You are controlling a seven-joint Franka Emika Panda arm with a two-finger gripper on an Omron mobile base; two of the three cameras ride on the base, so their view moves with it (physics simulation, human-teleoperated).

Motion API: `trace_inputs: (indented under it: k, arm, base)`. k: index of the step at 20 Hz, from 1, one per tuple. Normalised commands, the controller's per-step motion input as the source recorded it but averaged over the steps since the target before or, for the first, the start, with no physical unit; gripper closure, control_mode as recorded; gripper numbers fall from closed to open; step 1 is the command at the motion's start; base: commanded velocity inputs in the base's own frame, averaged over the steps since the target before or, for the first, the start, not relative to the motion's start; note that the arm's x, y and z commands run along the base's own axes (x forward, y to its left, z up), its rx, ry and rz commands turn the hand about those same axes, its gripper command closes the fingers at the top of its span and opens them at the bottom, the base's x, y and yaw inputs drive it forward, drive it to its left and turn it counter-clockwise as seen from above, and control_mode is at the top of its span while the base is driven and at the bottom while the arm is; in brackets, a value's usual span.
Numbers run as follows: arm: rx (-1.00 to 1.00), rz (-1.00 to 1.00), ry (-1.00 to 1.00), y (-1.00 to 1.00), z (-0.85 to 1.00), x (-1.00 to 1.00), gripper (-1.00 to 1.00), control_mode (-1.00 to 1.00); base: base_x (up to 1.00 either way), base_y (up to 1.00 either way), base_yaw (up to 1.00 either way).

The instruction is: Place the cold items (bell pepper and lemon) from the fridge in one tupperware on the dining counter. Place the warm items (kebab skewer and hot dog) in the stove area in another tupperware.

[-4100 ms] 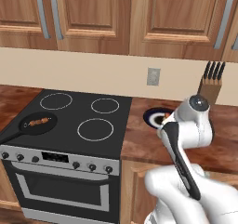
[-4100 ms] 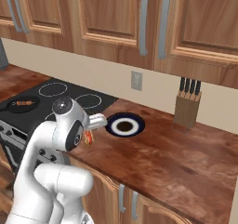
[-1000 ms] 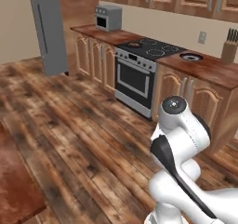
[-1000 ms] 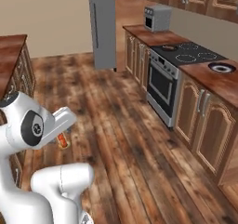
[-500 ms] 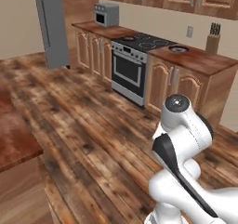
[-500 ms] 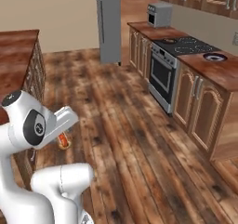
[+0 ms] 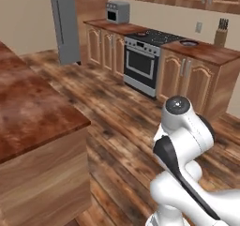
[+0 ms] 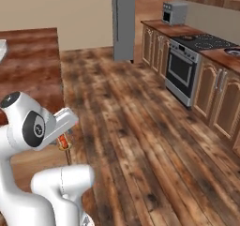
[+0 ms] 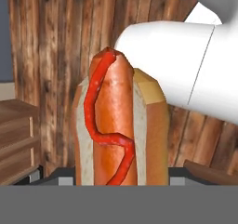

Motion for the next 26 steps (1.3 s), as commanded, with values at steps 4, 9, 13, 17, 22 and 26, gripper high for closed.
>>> trace_inputs:
  k: [4, 9, 13, 17, 22, 26]
  arm:
    - [0.0, 0.0, 0.0, 0.0, 0.0, 0.0, 1.0, 1.0]
    - [0.0, 0.0, 0.0, 0.0, 0.0, 0.0, 1.0, 1.0]
    - [0.0, 0.0, 0.0, 0.0, 0.0, 0.0, 1.0, 1.0]
    - [0.0, 0.0, 0.0, 0.0, 0.0, 0.0, 1.0, 1.0]
    - [0.0, 0.0, 0.0, 0.0, 0.0, 0.0, 1.0, 1.0]
    - [0.0, 0.0, 0.0, 0.0, 0.0, 0.0, 1.0, 1.0]
  base:
    - [-0.26, 1.0, -0.12]
    - [-0.12, 1.0, -0.11]
    - [-0.01, 1.0, -0.16]
    - [0.0, 1.0, -0.31]
    - [-0.03, 1.0, -0.33]
    - [-0.59, 1.0, -0.3]
